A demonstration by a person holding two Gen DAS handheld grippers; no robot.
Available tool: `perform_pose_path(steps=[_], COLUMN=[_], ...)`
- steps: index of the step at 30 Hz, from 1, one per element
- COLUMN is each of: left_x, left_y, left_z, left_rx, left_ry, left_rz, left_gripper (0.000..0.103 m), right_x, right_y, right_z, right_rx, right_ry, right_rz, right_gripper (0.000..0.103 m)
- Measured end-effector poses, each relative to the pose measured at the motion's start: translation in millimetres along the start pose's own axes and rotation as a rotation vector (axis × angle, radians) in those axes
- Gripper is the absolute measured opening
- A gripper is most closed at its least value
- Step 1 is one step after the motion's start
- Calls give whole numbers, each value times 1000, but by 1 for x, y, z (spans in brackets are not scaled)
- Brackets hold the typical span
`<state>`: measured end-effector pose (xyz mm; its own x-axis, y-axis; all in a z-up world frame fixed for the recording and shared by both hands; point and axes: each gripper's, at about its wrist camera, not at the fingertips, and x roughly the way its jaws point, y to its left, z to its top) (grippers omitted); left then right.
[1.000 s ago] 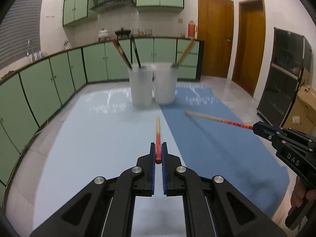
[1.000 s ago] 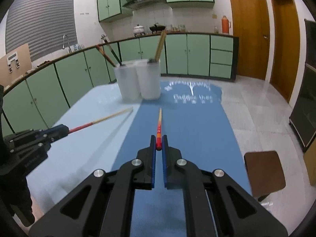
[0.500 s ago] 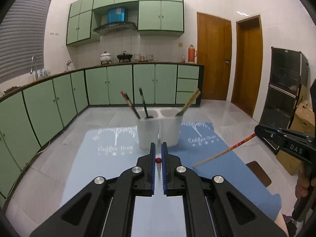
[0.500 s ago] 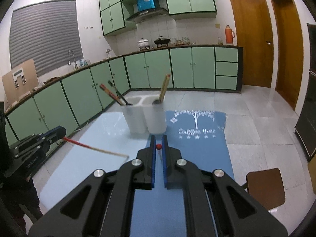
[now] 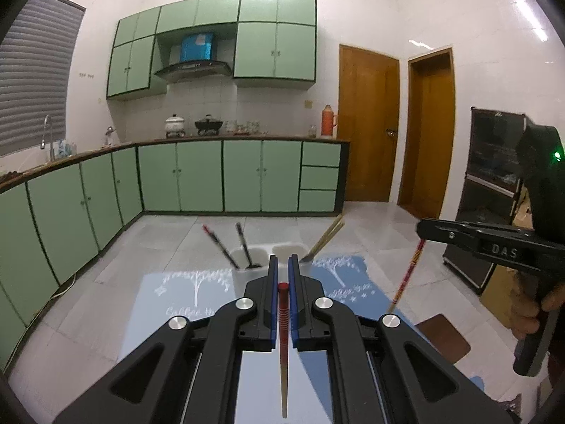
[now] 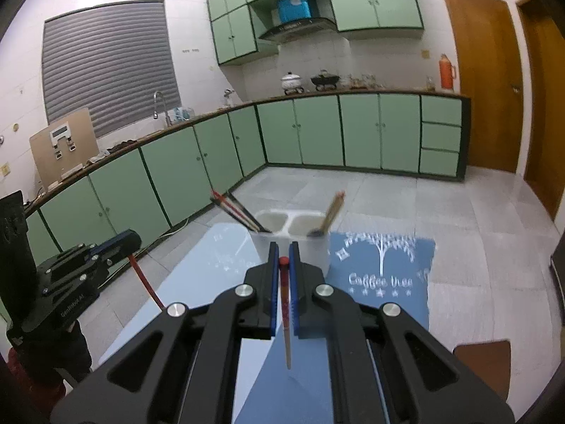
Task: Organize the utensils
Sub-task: 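Carry both red chopsticks over the white holder and lower them in, then open both tools to release the chopsticks into the holder and withdraw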
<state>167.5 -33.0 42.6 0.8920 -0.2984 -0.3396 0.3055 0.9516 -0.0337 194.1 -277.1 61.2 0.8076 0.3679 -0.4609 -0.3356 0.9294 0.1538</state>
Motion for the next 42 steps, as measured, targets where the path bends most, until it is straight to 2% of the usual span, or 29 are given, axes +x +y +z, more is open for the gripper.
perform_pose_path(steps=[5,12,19,23,28,35,42], left_x=[2,20,65,95,136,188,212], left_y=[-6,-10,2,9,18,34,48], left_z=[23,76,123,137,137,105,78], left_rx=[29,59,43,57,57,28,13], left_ry=[-51,-156,-206,-223,-201,-91,-21], left_rz=[-13,-19,1,28,54,59,64], left_gripper=[5,5,5,5,5,5,6], right_x=[1,10,42,70,110,165,194], right_y=[3,2,-16,-28,-40,-55,-56], right_z=[35,83,123,137,141,119,92], right_rx=[-34,-73,-63,-59,-61,-27,-8], right_ry=[-40,-102,-131,-131,-114,-55,19], right_rz=[15,-1,-26,-44,-61,-40,-21], right_gripper=[5,5,5,5,5,5,5])
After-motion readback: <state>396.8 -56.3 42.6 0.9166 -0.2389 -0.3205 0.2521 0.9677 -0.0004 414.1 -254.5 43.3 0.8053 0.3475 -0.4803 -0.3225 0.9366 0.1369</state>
